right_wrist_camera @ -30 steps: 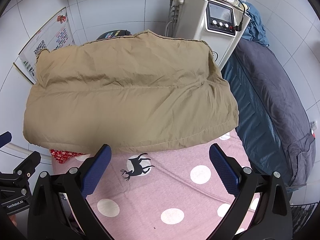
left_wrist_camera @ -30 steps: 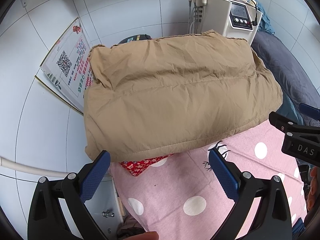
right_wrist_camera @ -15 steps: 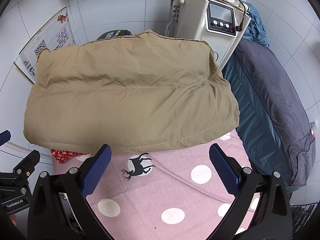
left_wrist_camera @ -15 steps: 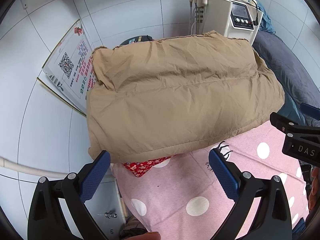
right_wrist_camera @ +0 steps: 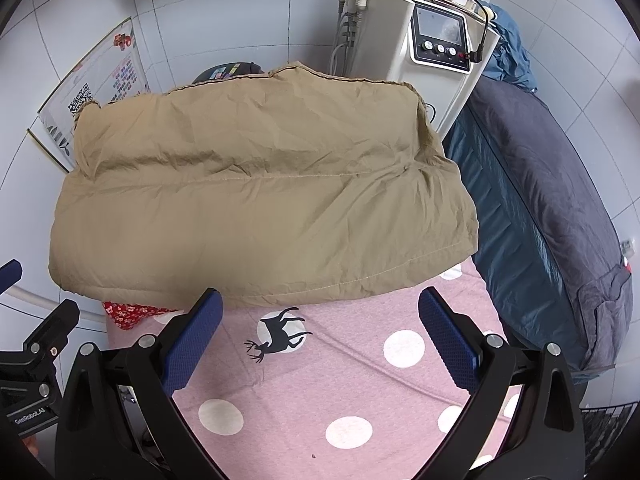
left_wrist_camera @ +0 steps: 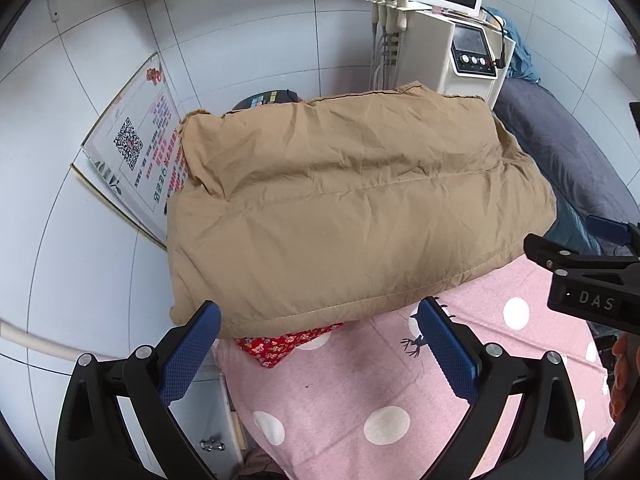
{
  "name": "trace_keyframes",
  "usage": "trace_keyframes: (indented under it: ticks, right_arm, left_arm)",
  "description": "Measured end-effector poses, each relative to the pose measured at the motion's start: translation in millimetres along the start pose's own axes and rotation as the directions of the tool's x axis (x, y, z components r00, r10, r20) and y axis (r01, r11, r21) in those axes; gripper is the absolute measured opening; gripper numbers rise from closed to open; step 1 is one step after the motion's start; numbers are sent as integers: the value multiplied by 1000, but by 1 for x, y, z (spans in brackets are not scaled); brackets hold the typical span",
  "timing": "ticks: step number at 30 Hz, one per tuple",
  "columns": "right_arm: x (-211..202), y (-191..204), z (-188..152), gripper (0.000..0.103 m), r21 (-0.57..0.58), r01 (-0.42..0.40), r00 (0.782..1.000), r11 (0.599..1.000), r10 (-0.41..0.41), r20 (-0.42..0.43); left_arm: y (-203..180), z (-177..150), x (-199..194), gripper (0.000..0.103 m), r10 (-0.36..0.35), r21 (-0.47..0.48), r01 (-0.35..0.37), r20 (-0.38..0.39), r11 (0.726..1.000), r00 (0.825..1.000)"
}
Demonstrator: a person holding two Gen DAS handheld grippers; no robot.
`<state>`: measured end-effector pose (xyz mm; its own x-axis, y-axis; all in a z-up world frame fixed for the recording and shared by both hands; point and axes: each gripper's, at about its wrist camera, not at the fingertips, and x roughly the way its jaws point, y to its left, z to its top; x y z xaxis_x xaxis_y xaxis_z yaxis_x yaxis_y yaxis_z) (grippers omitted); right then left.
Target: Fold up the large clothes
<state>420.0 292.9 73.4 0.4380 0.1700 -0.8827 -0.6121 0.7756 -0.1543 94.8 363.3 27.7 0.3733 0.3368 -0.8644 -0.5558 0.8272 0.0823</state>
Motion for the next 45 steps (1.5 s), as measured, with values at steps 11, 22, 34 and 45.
trace_keyframes:
  ticks: [11, 22, 34, 45]
  right_arm:
    - [-4, 2, 0, 97, 8, -7, 1000, 1000, 7, 12]
    - [-2, 4, -2, 97, 4, -4, 1000, 1000, 4, 1]
    - [-1, 3, -3, 97, 7, -6, 1000, 1000, 6, 0]
    - [1, 8, -3, 97, 4, -3, 1000, 1000, 3, -3]
  left_arm:
    - [2, 2, 3, 97, 30, -3, -31, -29, 1000, 999]
    - [2, 1, 4, 97, 38, -1, -38, -40, 999, 998]
    - [2, 0, 4, 97, 41, 3, -41, -39, 999, 998]
    - [2, -3, 7, 97, 48, 8, -47, -45, 999, 998]
